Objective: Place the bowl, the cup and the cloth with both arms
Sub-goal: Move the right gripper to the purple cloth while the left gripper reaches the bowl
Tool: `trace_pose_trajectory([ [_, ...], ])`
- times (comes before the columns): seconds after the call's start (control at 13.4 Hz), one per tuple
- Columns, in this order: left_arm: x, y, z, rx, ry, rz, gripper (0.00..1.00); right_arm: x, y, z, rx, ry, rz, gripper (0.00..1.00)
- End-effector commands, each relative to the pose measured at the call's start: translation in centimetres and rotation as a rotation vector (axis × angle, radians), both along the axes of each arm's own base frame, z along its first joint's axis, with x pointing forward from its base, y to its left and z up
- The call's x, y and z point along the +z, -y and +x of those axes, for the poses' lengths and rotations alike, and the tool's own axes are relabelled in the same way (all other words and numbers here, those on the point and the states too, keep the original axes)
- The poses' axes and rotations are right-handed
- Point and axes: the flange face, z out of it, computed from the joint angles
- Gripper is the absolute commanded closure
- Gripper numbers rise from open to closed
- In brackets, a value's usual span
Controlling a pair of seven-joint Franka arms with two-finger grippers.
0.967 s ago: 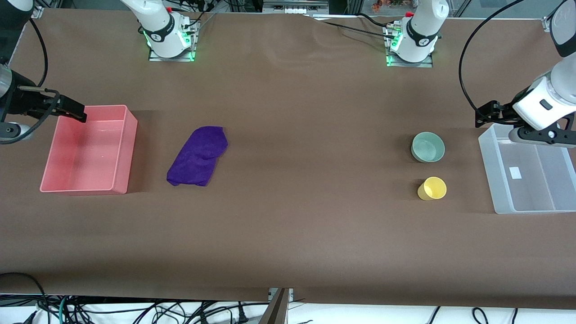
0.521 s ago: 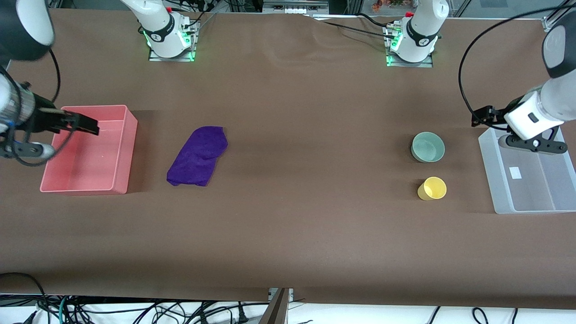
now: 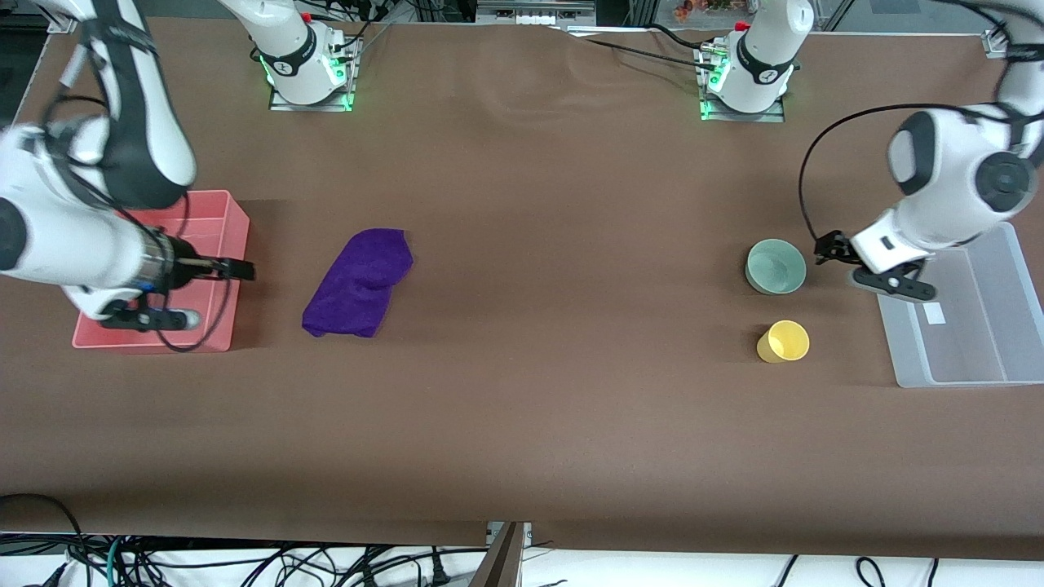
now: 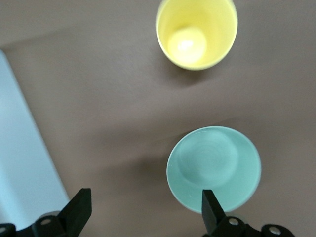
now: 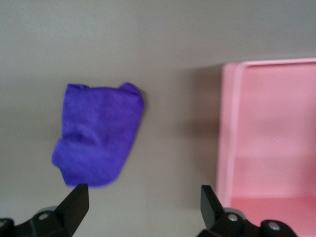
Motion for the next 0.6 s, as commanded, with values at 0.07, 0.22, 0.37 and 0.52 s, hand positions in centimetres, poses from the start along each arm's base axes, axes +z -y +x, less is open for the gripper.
trace_pose_trajectory([
  [0.07,-8.0,0.6,-2.4,-0.058,0.088,0.009,0.09,-7.9,-6.0,-2.3,0.009,0.053,0.026,0.0],
  [0.22,-10.7,1.0,-2.4,-0.054,0.127,0.006,0.37,-11.3,-9.8,-2.7,0.007,0.049,0.012,0.0],
  [0.37,-10.4,1.3,-2.2,-0.073,0.135,0.004,0.97,-13.5,-11.8,-3.1,0.036,0.054,0.012,0.0],
  [0.52,-10.3,1.4,-2.1,-0.075,0.135,0.005,1.0,-16.5,-12.5,-3.6,0.077,0.074,-0.005,0.0],
])
